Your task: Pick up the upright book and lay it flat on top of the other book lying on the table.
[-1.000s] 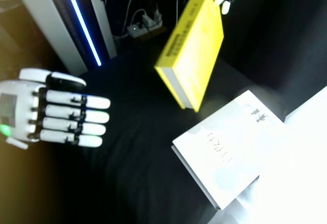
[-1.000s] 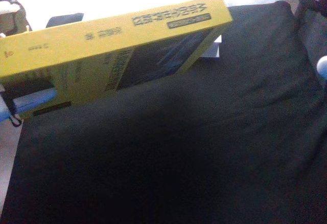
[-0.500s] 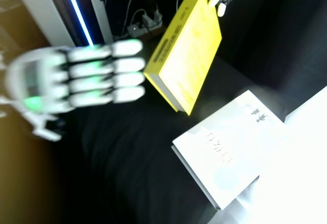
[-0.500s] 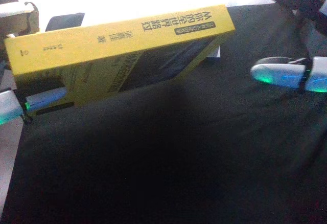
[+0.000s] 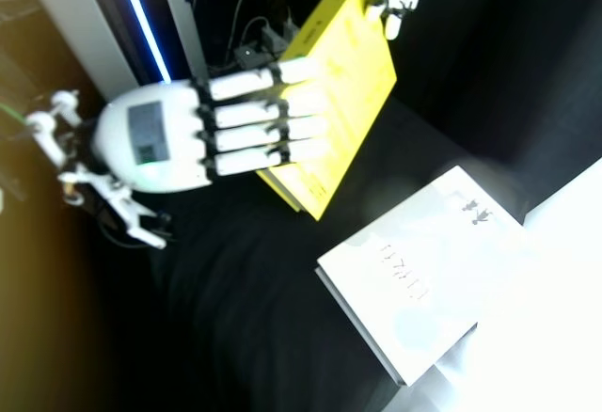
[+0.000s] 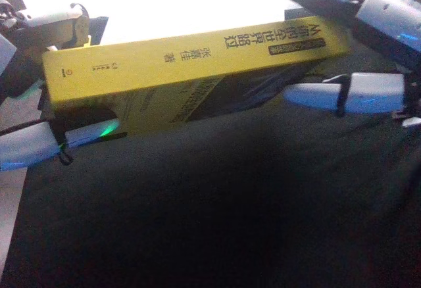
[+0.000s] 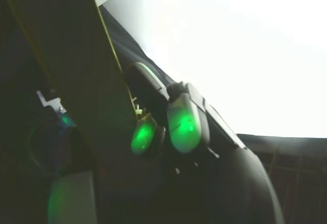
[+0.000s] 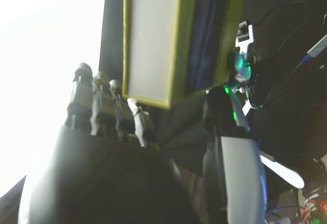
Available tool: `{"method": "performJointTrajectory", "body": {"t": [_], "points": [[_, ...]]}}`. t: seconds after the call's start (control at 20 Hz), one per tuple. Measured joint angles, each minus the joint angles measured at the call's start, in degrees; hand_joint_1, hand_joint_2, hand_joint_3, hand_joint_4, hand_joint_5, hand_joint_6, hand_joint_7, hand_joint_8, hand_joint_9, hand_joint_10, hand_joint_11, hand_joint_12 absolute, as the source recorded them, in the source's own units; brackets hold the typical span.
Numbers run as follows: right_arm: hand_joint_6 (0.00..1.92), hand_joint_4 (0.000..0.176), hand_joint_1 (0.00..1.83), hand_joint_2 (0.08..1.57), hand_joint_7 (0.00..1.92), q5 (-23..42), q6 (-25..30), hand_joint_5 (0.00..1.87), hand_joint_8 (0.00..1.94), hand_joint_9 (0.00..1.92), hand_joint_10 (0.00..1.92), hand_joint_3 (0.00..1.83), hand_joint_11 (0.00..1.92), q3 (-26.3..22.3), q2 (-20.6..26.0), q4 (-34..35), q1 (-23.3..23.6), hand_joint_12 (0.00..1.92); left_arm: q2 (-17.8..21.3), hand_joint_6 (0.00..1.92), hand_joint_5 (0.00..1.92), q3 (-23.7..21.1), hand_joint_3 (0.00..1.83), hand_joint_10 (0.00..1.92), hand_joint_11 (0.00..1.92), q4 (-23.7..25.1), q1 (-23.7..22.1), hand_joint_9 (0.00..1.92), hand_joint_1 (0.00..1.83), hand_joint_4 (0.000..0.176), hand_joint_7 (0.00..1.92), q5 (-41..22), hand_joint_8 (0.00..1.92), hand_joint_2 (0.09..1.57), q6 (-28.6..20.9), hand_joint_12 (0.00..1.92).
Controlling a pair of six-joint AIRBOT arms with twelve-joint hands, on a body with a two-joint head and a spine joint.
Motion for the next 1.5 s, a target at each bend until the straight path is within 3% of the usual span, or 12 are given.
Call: {"method": "performJointTrajectory", "body": {"t": [0.05, 0.1, 0.2, 0.25, 0.3, 0.35, 0.5, 0.55, 0.65, 0.85, 0.9, 1.5], "points": [[0.02, 0.0, 0.93, 1.15, 0.04, -0.48, 0.59, 0.04, 0.02, 0.0, 0.0, 0.0, 0.0, 0.63, -0.9, -0.02, 0.0, 0.0, -0.22, 1.92, 1.24, 0.04, 0.0, 1.92, 1.69, 0.57, -0.24, 1.63, 1.2, 0.0, 1.49, -0.07, 1.92, 1.21, 0.17, 1.92], [1.2, 0.0, 1.08, 1.09, 0.3, -1.33, 1.07, 0.21, 1.03, 0.12, 1.12, 0.0, 0.0, 1.2, -1.62, -0.24, -0.02, 1.17, -0.52, 1.92, 1.25, 0.24, 0.0, 1.92, 1.7, 1.18, -0.31, 1.64, 1.24, 0.066, 1.49, 0.07, 1.92, 1.19, 0.37, 1.92], [1.55, 0.0, 1.19, 0.82, 0.89, -2.95, 1.49, 0.77, 1.41, 0.72, 1.76, 0.8, 0.53, 1.55, -1.81, -0.55, 0.15, 1.89, -0.74, 1.92, 1.25, 0.24, 0.0, 1.92, 1.69, 1.18, -0.55, 1.64, 1.27, 0.101, 1.49, -0.04, 1.92, 1.18, 0.46, 1.92], [1.85, 0.002, 1.49, 0.73, 1.21, -3.15, 1.64, 1.09, 1.83, 1.21, 1.89, 0.82, 1.14, 1.9, -2.01, -0.83, 0.17, 1.91, -0.74, 1.92, 1.25, 0.22, 0.0, 1.92, 1.67, 1.7, -0.61, 1.61, 1.16, 0.102, 1.47, -0.07, 1.92, 1.18, 0.39, 1.92], [1.91, 0.141, 1.69, 0.61, 1.56, -2.82, 1.81, 1.4, 1.92, 1.61, 1.91, 0.95, 1.58, 2.05, -2.19, -0.72, 0.5, 1.92, -0.74, 1.92, 1.28, 0.22, 0.0, 1.92, 1.71, 3.37, -0.57, 1.63, 1.27, 0.111, 1.51, -0.55, 1.92, 1.17, 0.96, 1.92], [1.92, 0.169, 1.73, 0.57, 1.69, -2.43, 1.68, 1.51, 1.94, 1.78, 1.92, 1.06, 1.76, 2.32, -2.19, -0.68, 0.79, 1.92, -0.74, 1.92, 1.29, 0.15, 0.0, 1.92, 1.72, 3.41, -0.57, 1.64, 1.29, 0.114, 1.51, -0.79, 1.92, 1.17, 0.66, 1.92], [1.92, 0.176, 1.67, 0.61, 1.72, -1.88, 1.42, 1.56, 1.94, 1.82, 1.92, 1.15, 1.84, 2.56, -2.19, 0.35, 1.22, 1.92, -0.74, 1.92, 1.25, -0.13, 0.0, 1.92, 1.63, 3.04, -0.63, 1.5, 1.25, 0.125, 1.47, -1.31, 1.92, 1.18, -0.39, 1.92], [1.92, 0.176, 1.67, 0.6, 1.74, -1.9, 1.4, 1.57, 1.94, 1.85, 1.92, 1.2, 1.87, 2.49, -2.16, 0.48, 1.22, 1.92, -0.74, 1.32, 0.86, -0.13, 0.13, 1.92, 1.25, 2.86, -0.63, 1.12, 1.21, 0.0, 0.87, -1.31, 1.76, 1.18, -0.52, 1.92], [1.92, 0.176, 1.64, 0.6, 1.76, -2.32, 1.31, 1.57, 1.94, 1.89, 1.92, 1.27, 1.92, 2.32, -2.12, 1.75, 1.22, 1.92, -0.59, 1.77, 1.13, -0.2, 0.16, 1.92, 1.16, 1.2, -0.55, 1.03, 1.27, 0.0, 1.31, -2.62, 1.88, 1.12, -0.79, 1.92], [1.92, 0.176, 1.62, 0.64, 1.76, -3.08, 1.42, 1.55, 1.94, 1.87, 1.92, 1.21, 1.89, 2.16, -1.16, 2.54, 1.38, 1.92, 0.33, 0.69, 0.01, -0.59, 0.0, 0.9, 0.02, -0.07, 0.5, 0.03, 0.69, 0.058, 0.13, -2.38, 0.55, 1.11, 1.03, 1.22], [1.92, 0.176, 1.61, 0.64, 1.72, -3.13, 1.81, 1.51, 1.94, 1.83, 1.92, 1.19, 1.86, 2.14, -1.11, 2.29, 1.38, 1.92, 0.46, 0.06, 0.0, -0.68, 0.0, 0.05, 0.0, -0.76, 0.59, 0.0, 0.67, 0.107, 0.0, -2.12, 0.04, 1.0, 1.68, 0.09], [1.92, 0.176, 1.52, 0.64, 1.67, -1.44, 0.9, 1.47, 1.94, 1.81, 1.92, 1.16, 1.84, -0.5, 4.76, -0.79, 1.38, 1.92, 3.26, 0.0, 0.0, -2.62, 0.0, 0.0, 0.0, -8.74, 7.8, 0.0, 0.64, 0.111, 0.0, -4.15, 0.0, 0.88, 3.72, 0.0]]}}
